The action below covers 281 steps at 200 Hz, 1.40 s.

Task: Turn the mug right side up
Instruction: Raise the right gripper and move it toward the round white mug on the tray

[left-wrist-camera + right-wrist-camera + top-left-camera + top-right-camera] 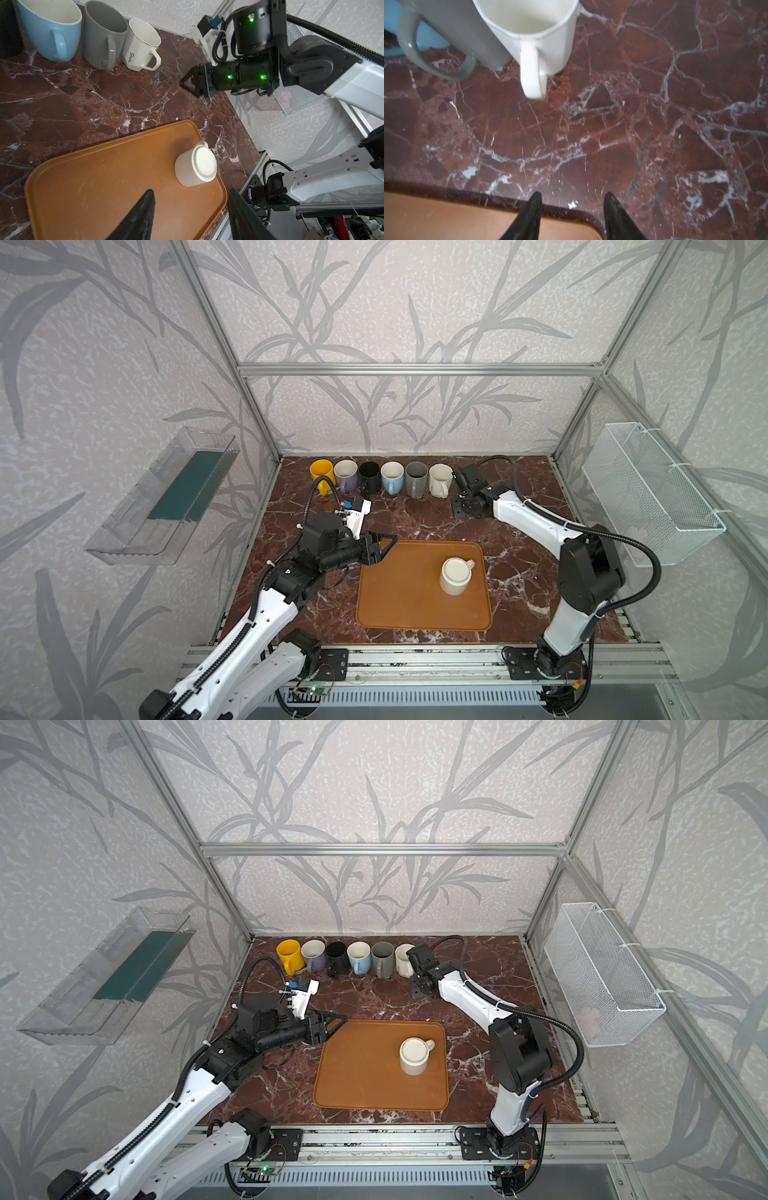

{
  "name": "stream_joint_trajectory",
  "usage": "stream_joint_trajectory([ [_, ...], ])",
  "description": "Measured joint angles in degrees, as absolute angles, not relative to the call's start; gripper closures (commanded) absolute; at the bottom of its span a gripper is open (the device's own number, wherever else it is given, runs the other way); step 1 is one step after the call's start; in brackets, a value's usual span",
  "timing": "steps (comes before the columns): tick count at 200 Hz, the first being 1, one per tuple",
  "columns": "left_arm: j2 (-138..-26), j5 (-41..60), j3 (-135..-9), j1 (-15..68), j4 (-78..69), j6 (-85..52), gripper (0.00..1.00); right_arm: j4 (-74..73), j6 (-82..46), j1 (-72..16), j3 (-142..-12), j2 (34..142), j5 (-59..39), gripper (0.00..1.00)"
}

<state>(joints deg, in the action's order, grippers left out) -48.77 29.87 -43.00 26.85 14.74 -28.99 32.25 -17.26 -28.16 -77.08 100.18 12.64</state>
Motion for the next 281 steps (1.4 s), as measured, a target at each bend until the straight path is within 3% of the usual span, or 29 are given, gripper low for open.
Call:
stream_joint_trajectory([
  [129,-55.0,30.3,-42.2,27.9,8.5,-29.1,0.42,32.9,-16.6,-29.7,-54.0,88.1,4.1,0.58],
  [281,-55.1,28.5,-42.2,29.2,10.1,-28.1,0.42,43.1,-28.8,-51.4,-45.5,73.8,6.0,0.63],
])
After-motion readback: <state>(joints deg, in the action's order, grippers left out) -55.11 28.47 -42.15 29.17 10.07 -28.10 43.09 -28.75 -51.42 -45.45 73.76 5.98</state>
